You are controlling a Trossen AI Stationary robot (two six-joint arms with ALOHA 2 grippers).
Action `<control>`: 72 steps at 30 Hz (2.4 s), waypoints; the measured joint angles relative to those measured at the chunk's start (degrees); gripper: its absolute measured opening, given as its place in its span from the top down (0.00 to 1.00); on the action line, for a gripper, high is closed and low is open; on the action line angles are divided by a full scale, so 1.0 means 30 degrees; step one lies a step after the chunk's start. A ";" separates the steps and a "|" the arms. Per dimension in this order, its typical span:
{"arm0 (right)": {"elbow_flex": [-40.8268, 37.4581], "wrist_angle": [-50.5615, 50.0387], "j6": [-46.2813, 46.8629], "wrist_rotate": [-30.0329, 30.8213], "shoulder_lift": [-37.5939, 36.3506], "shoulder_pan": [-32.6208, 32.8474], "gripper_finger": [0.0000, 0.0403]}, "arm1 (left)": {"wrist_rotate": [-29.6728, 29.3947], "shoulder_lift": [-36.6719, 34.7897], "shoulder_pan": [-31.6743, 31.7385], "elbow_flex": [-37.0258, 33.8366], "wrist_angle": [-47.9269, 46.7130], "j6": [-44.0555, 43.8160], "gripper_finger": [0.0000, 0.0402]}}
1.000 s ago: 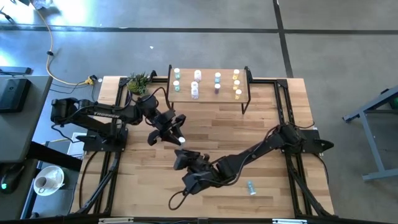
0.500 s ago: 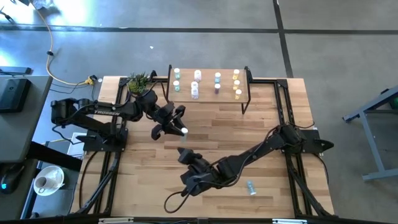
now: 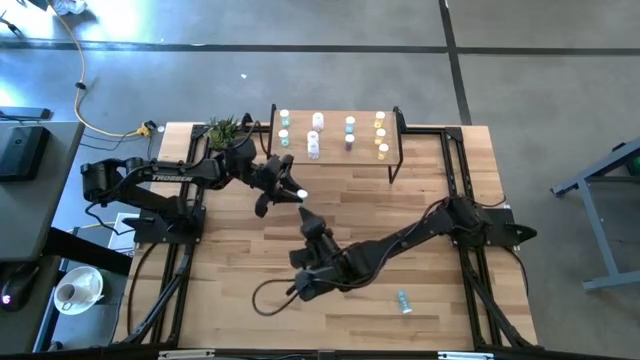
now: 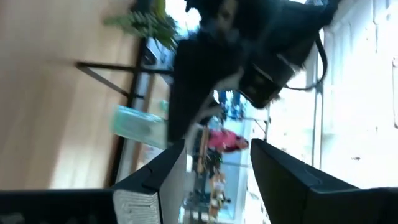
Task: Pick and place medicine bottles onto shelf by color
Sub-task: Put the green pill bottle on the shelf aligned with the other green pill bottle
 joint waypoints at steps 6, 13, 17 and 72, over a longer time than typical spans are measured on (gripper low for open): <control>0.0000 0.0157 0.0140 0.0342 -0.0661 -0.1174 0.58 | -0.0049 0.0000 -0.0006 0.0000 -0.0269 0.0251 0.77; 0.0000 0.0300 0.0157 0.0225 -0.2121 -0.2722 0.58 | -0.1582 0.0000 -0.0505 0.0000 -0.0511 0.0776 0.79; 0.0000 0.0669 0.0219 -0.0610 -0.3061 -0.3594 0.58 | -0.2847 0.0000 -0.0919 0.0000 -0.0568 0.1176 0.79; -0.5648 -1.4678 2.0951 -1.7405 -0.7881 -0.5614 0.59 | -1.5990 -0.0007 -0.8626 0.0000 -0.0643 0.1504 0.79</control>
